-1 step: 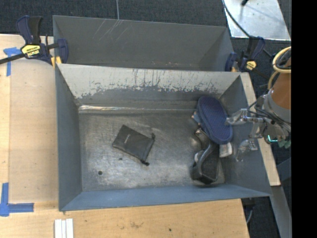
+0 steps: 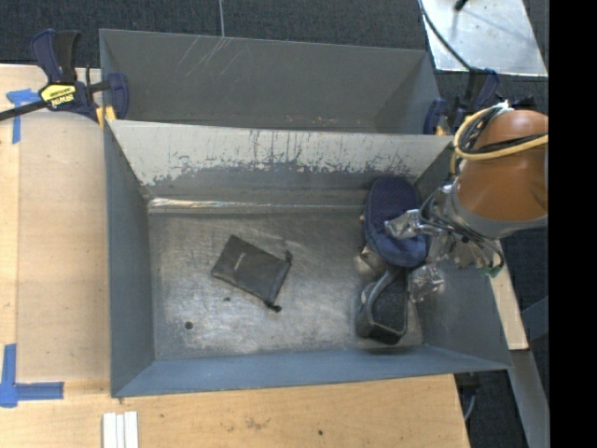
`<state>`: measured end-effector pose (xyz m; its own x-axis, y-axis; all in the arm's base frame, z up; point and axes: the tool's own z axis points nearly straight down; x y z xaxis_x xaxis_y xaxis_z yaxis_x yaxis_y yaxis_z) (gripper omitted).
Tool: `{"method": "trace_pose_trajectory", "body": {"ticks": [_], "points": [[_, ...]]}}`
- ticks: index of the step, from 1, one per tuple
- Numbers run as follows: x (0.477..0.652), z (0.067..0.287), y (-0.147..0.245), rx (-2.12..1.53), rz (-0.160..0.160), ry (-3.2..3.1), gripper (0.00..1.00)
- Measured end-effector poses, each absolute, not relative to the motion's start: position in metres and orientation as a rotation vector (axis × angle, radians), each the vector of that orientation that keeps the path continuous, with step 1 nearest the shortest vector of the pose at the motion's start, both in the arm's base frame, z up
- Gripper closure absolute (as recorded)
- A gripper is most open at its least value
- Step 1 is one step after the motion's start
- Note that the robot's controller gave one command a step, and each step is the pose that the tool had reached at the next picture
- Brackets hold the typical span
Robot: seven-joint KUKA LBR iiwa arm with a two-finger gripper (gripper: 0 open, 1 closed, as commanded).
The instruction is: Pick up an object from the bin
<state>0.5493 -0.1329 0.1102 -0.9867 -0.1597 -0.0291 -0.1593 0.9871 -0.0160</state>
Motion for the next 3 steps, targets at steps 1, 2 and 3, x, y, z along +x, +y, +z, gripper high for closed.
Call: {"method": "trace_pose_trajectory", "body": {"ticks": [1, 2, 3], "points": [[0.551, 0.111, -0.134, -0.252, -0.026, 3.097, 1.00], [0.571, 0.124, -0.141, -0.944, -0.030, 2.951, 1.00], [0.586, 0.248, -0.153, -1.592, -0.009, 2.699, 1.00]]}}
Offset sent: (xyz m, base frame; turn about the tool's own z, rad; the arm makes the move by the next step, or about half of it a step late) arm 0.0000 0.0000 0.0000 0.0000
